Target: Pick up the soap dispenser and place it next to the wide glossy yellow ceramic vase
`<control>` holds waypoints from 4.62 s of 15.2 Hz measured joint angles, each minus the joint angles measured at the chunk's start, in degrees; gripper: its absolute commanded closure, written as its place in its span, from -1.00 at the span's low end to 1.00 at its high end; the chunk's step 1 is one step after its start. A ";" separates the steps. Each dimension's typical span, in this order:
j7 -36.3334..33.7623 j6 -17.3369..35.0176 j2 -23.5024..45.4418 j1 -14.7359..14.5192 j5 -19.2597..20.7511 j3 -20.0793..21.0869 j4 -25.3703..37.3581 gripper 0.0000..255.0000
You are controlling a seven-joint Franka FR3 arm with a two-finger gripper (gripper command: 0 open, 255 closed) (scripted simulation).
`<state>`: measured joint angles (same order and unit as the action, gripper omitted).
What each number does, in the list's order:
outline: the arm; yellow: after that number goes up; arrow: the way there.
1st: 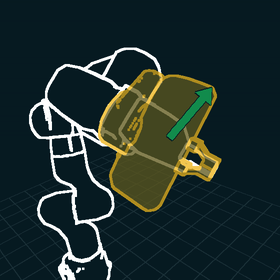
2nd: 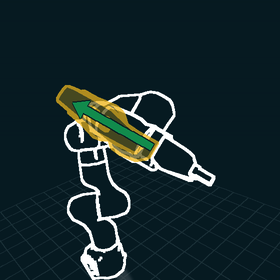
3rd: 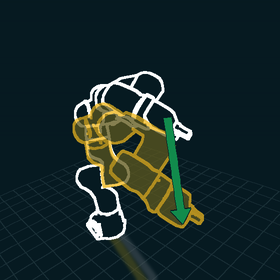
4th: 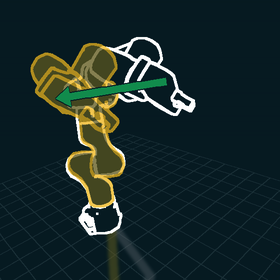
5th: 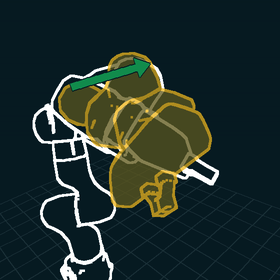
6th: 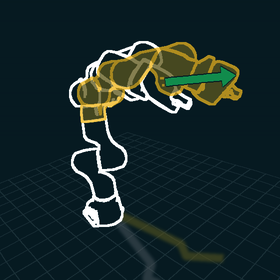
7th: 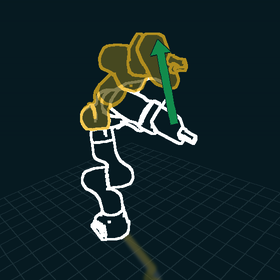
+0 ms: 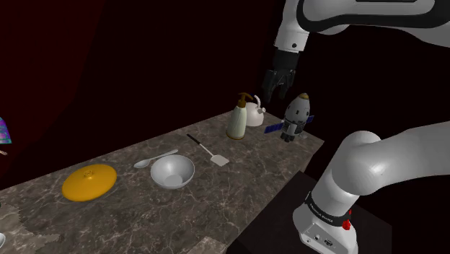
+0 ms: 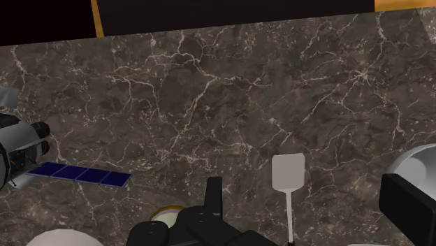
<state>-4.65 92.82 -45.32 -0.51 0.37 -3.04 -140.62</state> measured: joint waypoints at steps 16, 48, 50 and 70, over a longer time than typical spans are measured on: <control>9.27 12.40 30.17 1.87 2.43 -8.09 17.00 -1.00; 16.47 19.07 53.71 4.18 -1.46 -11.54 32.97 1.00; 16.47 19.07 53.71 4.18 -1.46 -11.54 32.97 1.00; 16.20 5.14 51.45 4.12 -0.83 -11.64 44.69 1.00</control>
<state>11.56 97.96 6.13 3.62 -0.46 -14.69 -95.93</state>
